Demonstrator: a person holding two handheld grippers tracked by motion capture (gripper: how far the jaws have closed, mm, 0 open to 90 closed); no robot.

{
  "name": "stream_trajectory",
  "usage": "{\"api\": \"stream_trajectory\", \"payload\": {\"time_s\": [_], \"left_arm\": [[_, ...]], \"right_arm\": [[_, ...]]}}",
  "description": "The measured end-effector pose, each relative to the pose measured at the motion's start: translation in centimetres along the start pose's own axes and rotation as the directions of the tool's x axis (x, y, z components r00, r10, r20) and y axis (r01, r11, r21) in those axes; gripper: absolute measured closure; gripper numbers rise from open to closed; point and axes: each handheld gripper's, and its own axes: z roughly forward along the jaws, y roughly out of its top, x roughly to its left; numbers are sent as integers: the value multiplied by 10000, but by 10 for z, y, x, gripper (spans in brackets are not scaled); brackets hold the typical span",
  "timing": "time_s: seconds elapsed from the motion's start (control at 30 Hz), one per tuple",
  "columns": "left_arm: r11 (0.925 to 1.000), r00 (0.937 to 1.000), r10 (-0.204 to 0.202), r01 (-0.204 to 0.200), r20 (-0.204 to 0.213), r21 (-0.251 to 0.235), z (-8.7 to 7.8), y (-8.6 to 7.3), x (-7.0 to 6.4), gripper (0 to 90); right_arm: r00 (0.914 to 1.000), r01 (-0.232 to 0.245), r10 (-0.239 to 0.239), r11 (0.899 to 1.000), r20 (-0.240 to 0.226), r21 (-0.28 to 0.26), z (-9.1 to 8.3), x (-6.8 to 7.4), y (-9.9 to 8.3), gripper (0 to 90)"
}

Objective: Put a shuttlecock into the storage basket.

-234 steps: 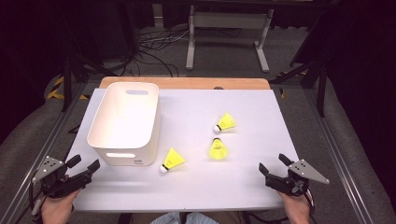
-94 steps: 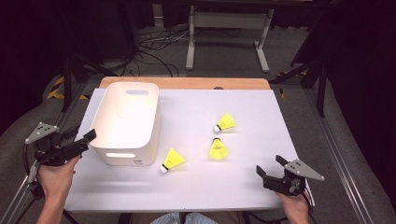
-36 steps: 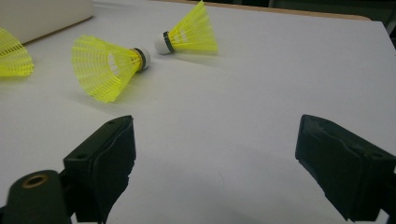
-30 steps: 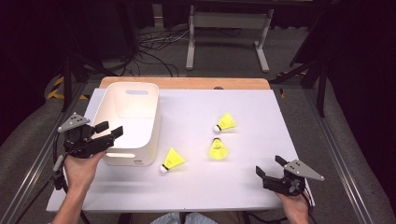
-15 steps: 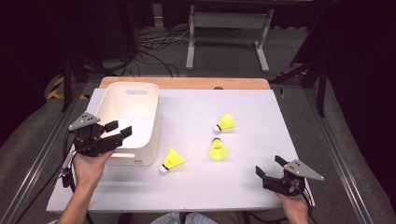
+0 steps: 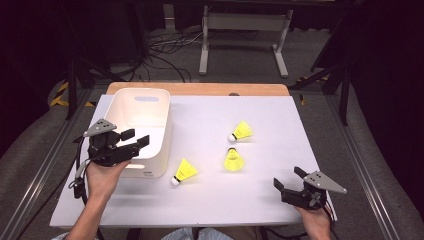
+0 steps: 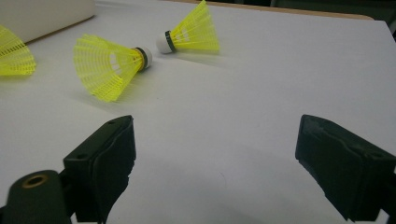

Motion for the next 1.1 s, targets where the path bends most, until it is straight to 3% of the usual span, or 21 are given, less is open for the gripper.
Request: {"api": "stream_trajectory", "payload": {"time_s": [1.1], "left_arm": [[9966, 9957, 608, -644, 695, 510, 24, 15, -27, 379]], "right_arm": [[10000, 26, -25, 10000, -84, 51, 1, 1, 0, 130]]}}
